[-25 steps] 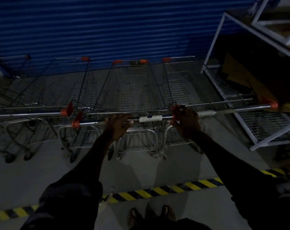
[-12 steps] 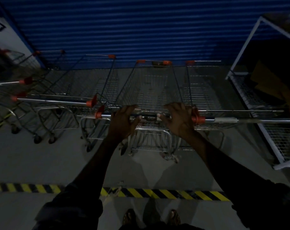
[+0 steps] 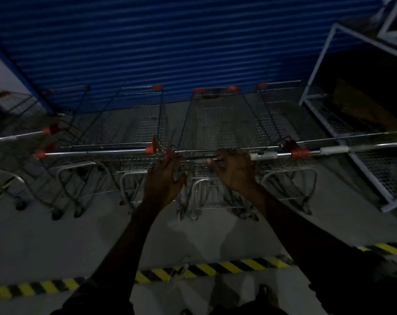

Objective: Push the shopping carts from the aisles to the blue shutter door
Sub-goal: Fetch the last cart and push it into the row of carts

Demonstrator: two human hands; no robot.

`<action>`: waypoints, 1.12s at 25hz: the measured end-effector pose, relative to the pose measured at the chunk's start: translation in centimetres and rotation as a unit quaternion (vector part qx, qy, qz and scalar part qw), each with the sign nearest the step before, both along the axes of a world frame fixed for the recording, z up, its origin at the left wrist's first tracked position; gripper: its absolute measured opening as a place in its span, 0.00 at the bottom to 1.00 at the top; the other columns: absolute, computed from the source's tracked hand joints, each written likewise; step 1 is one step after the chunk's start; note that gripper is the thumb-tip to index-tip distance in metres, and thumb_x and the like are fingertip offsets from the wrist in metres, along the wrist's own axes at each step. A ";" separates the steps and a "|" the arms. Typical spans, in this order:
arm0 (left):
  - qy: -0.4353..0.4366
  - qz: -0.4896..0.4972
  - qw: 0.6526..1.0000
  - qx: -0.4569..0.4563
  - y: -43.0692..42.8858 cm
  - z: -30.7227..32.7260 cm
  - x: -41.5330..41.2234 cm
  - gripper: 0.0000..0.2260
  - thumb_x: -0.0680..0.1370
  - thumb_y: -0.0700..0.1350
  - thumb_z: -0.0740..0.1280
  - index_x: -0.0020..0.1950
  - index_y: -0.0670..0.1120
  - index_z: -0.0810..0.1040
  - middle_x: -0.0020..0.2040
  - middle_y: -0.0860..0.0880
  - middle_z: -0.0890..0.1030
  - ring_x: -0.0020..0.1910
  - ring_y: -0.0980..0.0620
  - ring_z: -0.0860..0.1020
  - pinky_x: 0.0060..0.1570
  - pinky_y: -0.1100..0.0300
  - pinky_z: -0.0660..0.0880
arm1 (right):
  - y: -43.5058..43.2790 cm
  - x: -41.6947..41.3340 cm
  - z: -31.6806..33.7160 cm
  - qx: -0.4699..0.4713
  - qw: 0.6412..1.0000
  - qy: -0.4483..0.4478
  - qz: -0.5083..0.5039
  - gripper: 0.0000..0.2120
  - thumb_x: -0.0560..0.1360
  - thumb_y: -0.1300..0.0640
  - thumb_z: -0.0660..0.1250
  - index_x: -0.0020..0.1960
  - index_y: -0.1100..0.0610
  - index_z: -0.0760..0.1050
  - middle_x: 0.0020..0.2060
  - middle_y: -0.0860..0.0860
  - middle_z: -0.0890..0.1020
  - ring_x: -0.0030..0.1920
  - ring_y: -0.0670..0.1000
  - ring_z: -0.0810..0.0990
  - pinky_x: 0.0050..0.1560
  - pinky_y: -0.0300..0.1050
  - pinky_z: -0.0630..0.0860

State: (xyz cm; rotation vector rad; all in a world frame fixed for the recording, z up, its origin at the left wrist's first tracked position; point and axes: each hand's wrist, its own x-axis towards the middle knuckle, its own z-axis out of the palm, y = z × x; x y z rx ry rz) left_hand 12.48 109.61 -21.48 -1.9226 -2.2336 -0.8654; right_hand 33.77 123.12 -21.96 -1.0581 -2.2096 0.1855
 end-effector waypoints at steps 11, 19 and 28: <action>-0.046 -0.001 0.999 -0.014 -2.9 2.5 -3.7 0.26 0.76 0.56 0.62 0.75 0.57 0.72 0.69 0.52 0.78 0.64 0.43 0.78 0.61 0.45 0.76 | -6.2 -3.3 2.5 0.009 0.998 -0.026 -0.052 0.21 0.77 0.34 0.62 0.53 0.50 0.81 0.48 0.50 0.86 0.53 0.58 0.82 0.57 0.53 0.77; -0.033 0.049 0.998 -0.008 -7.7 2.9 -6.7 0.23 0.75 0.57 0.63 0.69 0.54 0.76 0.65 0.50 0.79 0.63 0.43 0.78 0.60 0.44 0.75 | -9.3 -7.4 3.1 0.037 0.999 -0.003 0.031 0.20 0.78 0.37 0.63 0.60 0.50 0.81 0.53 0.49 0.85 0.56 0.57 0.79 0.57 0.54 0.75; -0.068 0.026 0.997 -0.010 -8.6 1.9 -18.7 0.24 0.77 0.49 0.70 0.72 0.49 0.73 0.70 0.45 0.74 0.67 0.41 0.74 0.61 0.48 0.76 | -11.3 -19.6 1.8 0.021 0.998 -0.014 0.061 0.23 0.76 0.39 0.66 0.64 0.52 0.79 0.56 0.52 0.83 0.57 0.59 0.78 0.55 0.56 0.77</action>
